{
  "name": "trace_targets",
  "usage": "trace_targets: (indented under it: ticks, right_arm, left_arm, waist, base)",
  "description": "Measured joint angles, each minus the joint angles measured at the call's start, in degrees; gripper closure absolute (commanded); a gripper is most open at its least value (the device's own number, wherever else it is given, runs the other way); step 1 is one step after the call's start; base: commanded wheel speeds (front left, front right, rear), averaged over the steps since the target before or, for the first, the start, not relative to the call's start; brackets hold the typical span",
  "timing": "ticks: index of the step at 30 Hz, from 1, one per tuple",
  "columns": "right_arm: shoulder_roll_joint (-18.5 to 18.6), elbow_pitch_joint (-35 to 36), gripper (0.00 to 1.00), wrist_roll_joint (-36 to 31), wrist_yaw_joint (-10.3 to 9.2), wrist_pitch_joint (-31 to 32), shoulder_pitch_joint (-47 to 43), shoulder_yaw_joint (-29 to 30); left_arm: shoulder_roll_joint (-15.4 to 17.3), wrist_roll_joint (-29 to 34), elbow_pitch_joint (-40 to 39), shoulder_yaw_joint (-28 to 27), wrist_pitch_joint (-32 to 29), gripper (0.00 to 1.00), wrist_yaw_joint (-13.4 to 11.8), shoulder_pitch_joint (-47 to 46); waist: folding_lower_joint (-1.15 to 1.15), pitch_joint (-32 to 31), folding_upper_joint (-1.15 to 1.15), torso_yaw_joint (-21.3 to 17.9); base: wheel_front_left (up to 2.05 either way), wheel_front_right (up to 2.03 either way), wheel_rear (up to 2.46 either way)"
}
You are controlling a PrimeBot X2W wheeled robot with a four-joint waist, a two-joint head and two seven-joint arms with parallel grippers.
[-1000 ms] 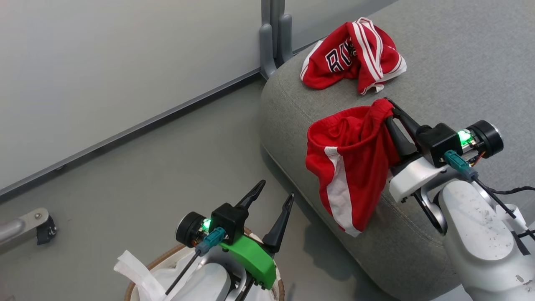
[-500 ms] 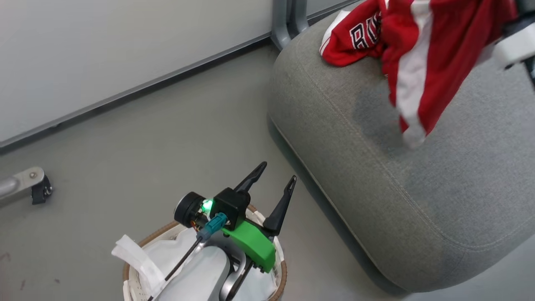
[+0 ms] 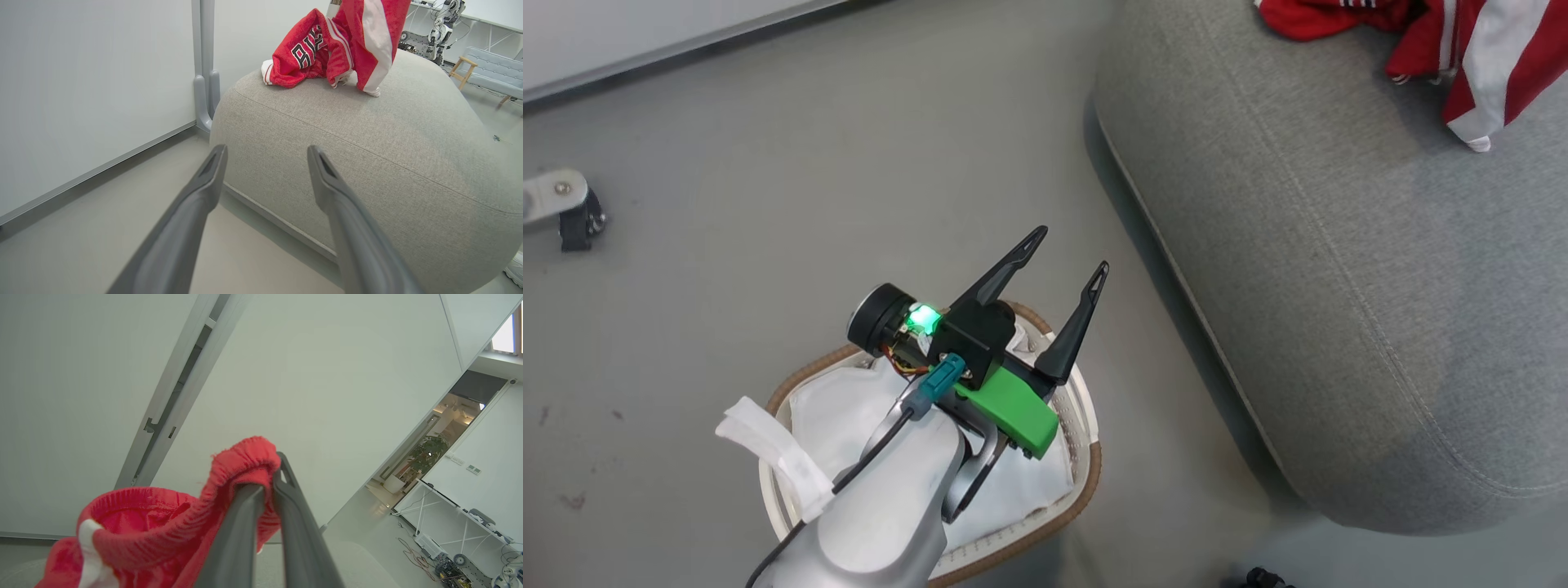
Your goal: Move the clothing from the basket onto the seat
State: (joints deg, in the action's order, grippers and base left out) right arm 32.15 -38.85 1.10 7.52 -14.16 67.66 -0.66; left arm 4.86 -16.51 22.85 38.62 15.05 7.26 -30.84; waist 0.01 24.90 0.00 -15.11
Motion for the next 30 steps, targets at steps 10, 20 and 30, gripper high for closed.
trace_targets:
  ticks: [10, 20, 30]
  right_arm:
    - [-4.4, -10.4, 1.0, -3.7, 0.01, -0.8, -6.3, 8.4]
    - [-7.6, -10.6, 1.0, -6.4, 0.01, -0.9, -10.4, 11.7]
    - [-8.7, -5.0, 0.0, -7.4, 0.0, -0.9, -16.2, 11.5]
  left_arm:
    - [0.7, 0.5, 0.1, 0.2, 0.0, 0.0, 0.0, -1.6]
    - [1.3, 0.6, 0.2, -0.1, 0.0, 0.0, 0.0, -1.5]
    - [0.8, -0.2, -0.2, -0.1, 0.0, 0.0, 0.0, -0.9]
  waist:
    - [0.0, 7.9, 0.0, 3.4]
    - [0.0, 10.6, 0.0, 4.3]
    - [0.0, 7.3, 0.0, 3.5]
  base:
    - [0.0, 0.0, 0.0]
    - [0.0, 0.0, 0.0]
    - [0.0, 0.0, 0.0]
